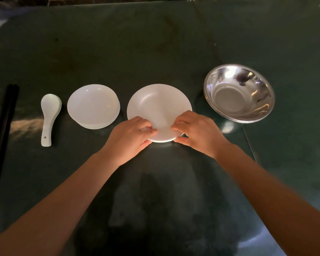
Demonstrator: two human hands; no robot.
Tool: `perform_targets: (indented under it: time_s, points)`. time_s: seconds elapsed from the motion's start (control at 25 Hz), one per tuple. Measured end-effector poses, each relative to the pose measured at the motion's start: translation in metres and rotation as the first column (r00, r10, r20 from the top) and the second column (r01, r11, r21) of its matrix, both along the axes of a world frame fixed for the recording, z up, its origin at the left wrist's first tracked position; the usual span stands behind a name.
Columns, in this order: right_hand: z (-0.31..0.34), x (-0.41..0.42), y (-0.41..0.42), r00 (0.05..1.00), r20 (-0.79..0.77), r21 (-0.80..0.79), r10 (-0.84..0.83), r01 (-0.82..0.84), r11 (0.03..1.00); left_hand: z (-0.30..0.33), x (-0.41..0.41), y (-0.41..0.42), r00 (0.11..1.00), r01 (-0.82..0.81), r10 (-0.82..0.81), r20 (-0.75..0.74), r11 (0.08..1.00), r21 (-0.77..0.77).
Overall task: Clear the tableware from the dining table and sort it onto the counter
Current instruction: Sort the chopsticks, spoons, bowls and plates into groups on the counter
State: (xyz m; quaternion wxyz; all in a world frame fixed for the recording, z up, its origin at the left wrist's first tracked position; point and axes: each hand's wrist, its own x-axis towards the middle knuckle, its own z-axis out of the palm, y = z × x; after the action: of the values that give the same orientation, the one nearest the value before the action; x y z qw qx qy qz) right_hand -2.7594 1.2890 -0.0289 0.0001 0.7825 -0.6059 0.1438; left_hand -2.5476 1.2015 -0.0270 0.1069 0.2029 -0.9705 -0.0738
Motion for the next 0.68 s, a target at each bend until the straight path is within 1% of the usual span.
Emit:
perform_targets:
  time_s: [0.2, 0.28, 0.44, 0.52, 0.68]
  points:
    - [0.000, -0.002, -0.007, 0.999, 0.012, 0.026, -0.033, 0.032, 0.999, 0.001, -0.005, -0.005, 1.000, -0.018, 0.018, -0.004, 1.000, -0.007]
    - [0.001, -0.002, -0.009, 0.999, 0.001, 0.013, -0.035, 0.035, 0.999, 0.001, -0.006, -0.007, 1.000, -0.022, 0.022, -0.012, 1.000, -0.009]
    - [-0.003, 0.001, -0.004, 0.999, -0.032, -0.007, 0.000, 0.000, 1.000, -0.001, -0.007, -0.004, 0.998, -0.055, 0.054, -0.032, 0.998, -0.011]
    - [-0.003, 0.001, -0.004, 1.000, -0.017, -0.018, -0.002, 0.001, 1.000, -0.003, -0.007, -0.003, 0.997, -0.053, 0.052, -0.052, 0.998, -0.030]
    - [0.000, -0.002, -0.013, 0.999, -0.044, -0.005, -0.005, 0.005, 1.000, -0.005, -0.012, -0.009, 0.996, -0.043, 0.039, -0.075, 0.998, -0.054]
